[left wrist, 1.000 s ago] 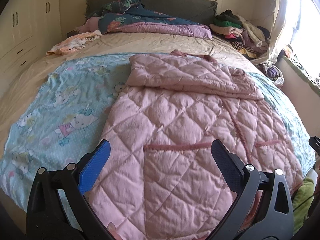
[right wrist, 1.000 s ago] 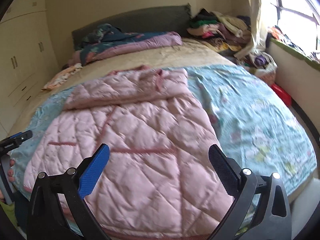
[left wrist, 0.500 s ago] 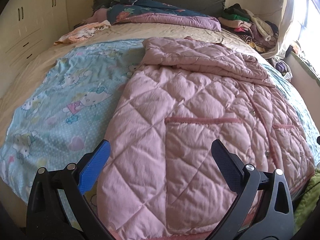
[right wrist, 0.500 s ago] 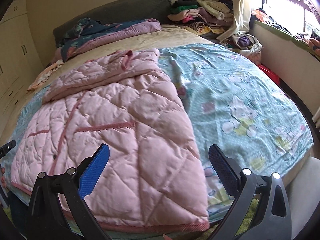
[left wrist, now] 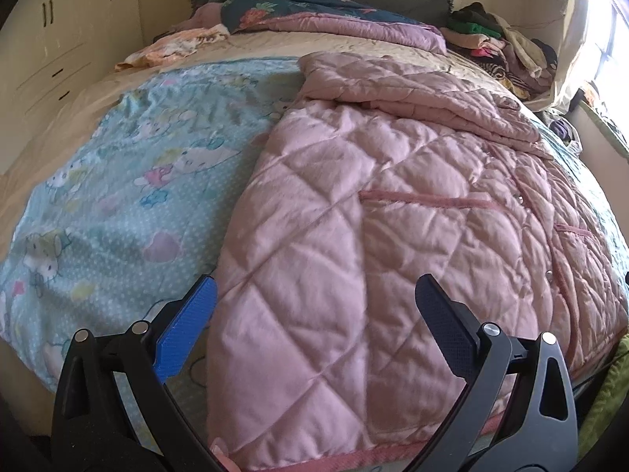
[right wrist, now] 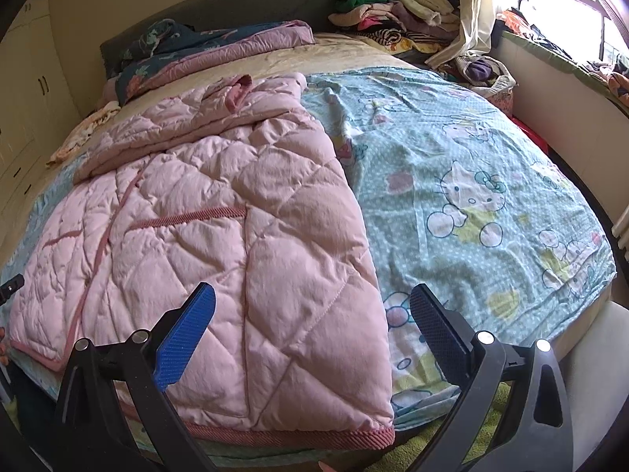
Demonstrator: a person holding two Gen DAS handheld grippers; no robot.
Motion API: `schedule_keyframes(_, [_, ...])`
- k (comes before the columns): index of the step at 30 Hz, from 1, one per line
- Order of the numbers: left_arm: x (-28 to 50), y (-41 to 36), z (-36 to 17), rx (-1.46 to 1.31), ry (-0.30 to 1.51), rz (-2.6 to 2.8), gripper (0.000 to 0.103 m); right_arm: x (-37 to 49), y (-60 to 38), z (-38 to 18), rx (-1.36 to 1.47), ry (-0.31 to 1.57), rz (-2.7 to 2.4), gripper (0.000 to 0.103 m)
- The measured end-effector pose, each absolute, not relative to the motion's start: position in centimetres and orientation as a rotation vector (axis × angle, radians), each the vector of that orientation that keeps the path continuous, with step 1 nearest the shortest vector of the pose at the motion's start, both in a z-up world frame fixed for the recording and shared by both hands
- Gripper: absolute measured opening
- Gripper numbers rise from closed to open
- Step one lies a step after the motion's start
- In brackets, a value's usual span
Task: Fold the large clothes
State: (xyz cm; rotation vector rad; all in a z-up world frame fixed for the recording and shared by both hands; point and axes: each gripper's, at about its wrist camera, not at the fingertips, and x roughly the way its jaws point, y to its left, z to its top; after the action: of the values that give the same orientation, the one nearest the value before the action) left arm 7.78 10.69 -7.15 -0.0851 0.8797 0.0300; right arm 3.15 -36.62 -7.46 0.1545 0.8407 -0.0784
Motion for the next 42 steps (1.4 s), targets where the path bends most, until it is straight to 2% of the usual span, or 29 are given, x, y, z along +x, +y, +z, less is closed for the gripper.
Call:
schedule_keyframes(10, [5.7,13.6,-9.3,-0.151,0.943,0.038,0.093,2.8,-37.0,-8.2,0.157,0.864,-0.069,0.099])
schedule_keyframes(13, [5.1,13.8,-9.7,-0.187,0.96,0.005,0.082,2.7,-37.3,-8.4,0.17,0.871,-0.069,0.099])
schedule_keyframes(15, [4.7,13.5,-9.8,-0.194,0.963,-0.019,0.071,2.7,-37.3,-8.4,0.173,0.876,-0.066,0.099])
schedule_keyframes(24, [4.5,12.5,-9.5,-0.189,0.955,-0.06,0.041,2.1,-37.4,-9.1,0.175,0.936,-0.029,0.099])
schedule_keyframes(28, [4.4,12.6,-9.6,-0.183,0.954,-0.07,0.042,2.1,-37.5,-10.3,0.191,1.005,-0.023,0.099])
schedule_keyframes(32, [4.4,12.7,-9.9,-0.179,0.958,-0.068,0.047,2.3,-37.5,-11.5,0.214,1.058,-0.009,0.097])
schedule_keyframes(33, [4.4,12.8,-9.9,-0.182,0.959,-0.069,0.048,2.3,-37.5,-11.7,0.225,1.065,0.006,0.095])
schedule_keyframes(35, [4.4,12.9,-10.0,-0.185,0.964,-0.068,0.053,2.3,-37.4,-11.9,0.257,1.076,0.046,0.076])
schedule_keyframes(36, [4.3,12.9,-10.1,-0.187,0.966,-0.069,0.053,2.2,-37.3,-11.8,0.254,1.065,0.04,0.074])
schedule_keyframes(38, [4.3,12.9,-10.3,-0.183,0.968,-0.074,0.051,1.9,-36.9,-11.2,0.256,1.037,0.041,0.049])
schedule_keyframes(39, [4.2,12.8,-10.2,-0.178,0.964,-0.075,0.043,1.7,-36.6,-10.8,0.249,1.018,0.044,0.043])
schedule_keyframes(40, [4.2,12.7,-10.1,-0.176,0.959,-0.075,0.038,1.6,-36.3,-10.2,0.242,0.994,0.053,0.032])
schedule_keyframes(41, [4.1,12.5,-9.9,-0.17,0.95,-0.073,0.027,1.5,-36.2,-9.7,0.246,0.973,0.064,0.025])
schedule_keyframes(42, [4.1,12.4,-9.5,-0.161,0.936,-0.07,0.016,1.4,-36.1,-9.3,0.25,0.959,0.068,0.023])
